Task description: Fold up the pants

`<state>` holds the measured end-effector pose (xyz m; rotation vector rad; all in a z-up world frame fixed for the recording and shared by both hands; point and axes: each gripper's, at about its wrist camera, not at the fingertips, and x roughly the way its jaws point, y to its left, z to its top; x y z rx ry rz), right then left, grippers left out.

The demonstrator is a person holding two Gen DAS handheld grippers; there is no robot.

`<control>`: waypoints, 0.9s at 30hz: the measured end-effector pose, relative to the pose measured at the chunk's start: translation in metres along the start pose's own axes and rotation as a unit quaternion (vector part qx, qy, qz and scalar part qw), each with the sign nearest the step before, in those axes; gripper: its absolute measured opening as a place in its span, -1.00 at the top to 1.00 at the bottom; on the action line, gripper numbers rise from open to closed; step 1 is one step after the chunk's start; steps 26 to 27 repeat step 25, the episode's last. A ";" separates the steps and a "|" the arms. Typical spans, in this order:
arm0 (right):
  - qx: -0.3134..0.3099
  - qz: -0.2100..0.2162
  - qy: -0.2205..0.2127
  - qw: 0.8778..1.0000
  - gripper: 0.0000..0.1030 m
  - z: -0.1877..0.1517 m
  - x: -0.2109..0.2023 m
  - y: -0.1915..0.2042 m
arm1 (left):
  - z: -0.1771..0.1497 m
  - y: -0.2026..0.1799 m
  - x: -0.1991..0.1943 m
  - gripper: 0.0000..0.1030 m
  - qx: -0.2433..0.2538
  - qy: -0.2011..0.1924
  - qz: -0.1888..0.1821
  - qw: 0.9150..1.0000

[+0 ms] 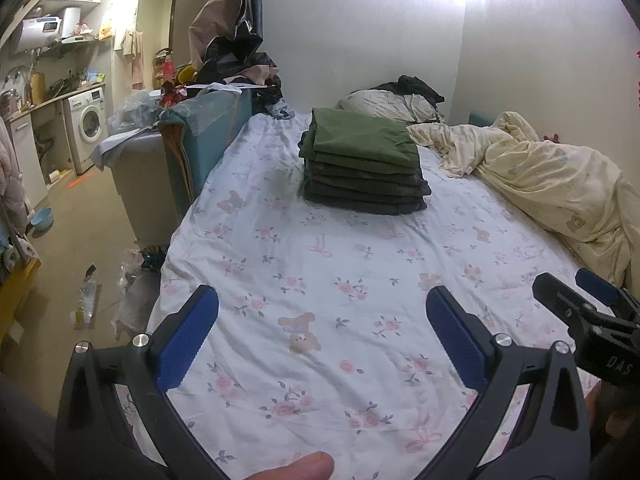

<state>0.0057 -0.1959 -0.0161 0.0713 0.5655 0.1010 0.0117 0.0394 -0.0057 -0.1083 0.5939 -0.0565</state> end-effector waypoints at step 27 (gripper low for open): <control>0.001 0.003 0.001 1.000 -1.00 0.003 0.000 0.002 | -0.001 0.001 0.000 -0.99 -0.002 -0.002 0.000 1.000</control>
